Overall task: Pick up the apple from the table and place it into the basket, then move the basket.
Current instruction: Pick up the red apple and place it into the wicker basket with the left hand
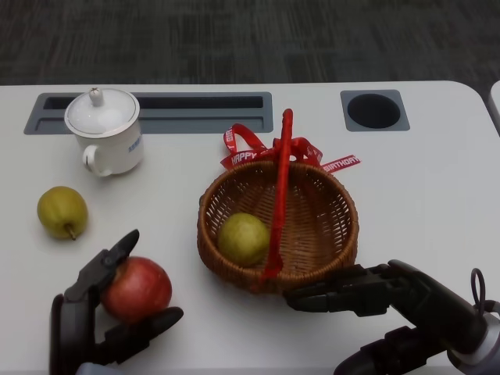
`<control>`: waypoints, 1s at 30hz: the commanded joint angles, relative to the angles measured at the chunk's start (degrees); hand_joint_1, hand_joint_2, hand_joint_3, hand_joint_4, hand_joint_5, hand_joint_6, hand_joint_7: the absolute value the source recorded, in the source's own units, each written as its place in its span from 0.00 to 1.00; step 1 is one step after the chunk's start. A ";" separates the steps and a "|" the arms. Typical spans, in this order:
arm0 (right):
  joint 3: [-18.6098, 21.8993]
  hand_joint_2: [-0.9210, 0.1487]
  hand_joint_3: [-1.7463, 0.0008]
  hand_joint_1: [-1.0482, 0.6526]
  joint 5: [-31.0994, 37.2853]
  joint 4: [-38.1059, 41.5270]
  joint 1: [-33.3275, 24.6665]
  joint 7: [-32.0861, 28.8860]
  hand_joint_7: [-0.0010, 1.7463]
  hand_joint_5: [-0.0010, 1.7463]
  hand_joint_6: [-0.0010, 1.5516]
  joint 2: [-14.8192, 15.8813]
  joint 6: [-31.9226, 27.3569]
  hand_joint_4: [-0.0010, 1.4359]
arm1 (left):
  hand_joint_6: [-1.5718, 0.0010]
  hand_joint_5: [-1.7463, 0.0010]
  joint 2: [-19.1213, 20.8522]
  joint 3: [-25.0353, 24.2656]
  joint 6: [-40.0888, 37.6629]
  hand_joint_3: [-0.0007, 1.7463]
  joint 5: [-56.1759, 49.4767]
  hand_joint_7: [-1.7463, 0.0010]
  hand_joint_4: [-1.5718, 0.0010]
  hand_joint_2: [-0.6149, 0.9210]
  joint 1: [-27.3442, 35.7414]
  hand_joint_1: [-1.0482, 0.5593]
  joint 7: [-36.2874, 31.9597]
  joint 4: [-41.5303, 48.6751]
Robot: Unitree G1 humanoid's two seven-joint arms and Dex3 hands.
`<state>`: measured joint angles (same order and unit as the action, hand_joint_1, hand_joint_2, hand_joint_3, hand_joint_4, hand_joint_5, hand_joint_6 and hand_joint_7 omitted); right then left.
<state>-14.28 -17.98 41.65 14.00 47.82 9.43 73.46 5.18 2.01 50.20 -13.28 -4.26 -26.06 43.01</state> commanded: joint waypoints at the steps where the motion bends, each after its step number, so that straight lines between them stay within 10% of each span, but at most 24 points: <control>1: 0.15 0.01 0.99 0.39 -0.01 0.04 -0.02 -0.19 0.00 0.00 0.41 0.34 0.14 0.49 | 0.33 0.97 0.63 -1.98 -0.54 0.00 -0.52 0.99 0.18 0.96 0.91 0.54 -0.10 -7.11; 18: -0.27 0.00 0.97 0.39 0.34 1.04 0.03 -0.05 0.00 0.00 0.41 -0.32 1.07 0.50 | 0.30 0.98 0.00 -1.69 -11.76 0.00 -0.75 0.99 0.15 0.93 3.07 0.54 10.13 -40.22; 30: -0.88 0.00 0.96 0.40 0.57 1.15 -0.24 -0.07 0.00 0.00 0.42 -0.64 0.88 0.50 | 0.31 0.99 0.43 0.03 -21.40 0.00 2.96 1.00 0.16 0.95 -5.28 0.51 21.51 -43.66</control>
<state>-15.21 -17.19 43.01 13.95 47.86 8.32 74.14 5.07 2.04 29.50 -11.46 -7.86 -5.45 -1.14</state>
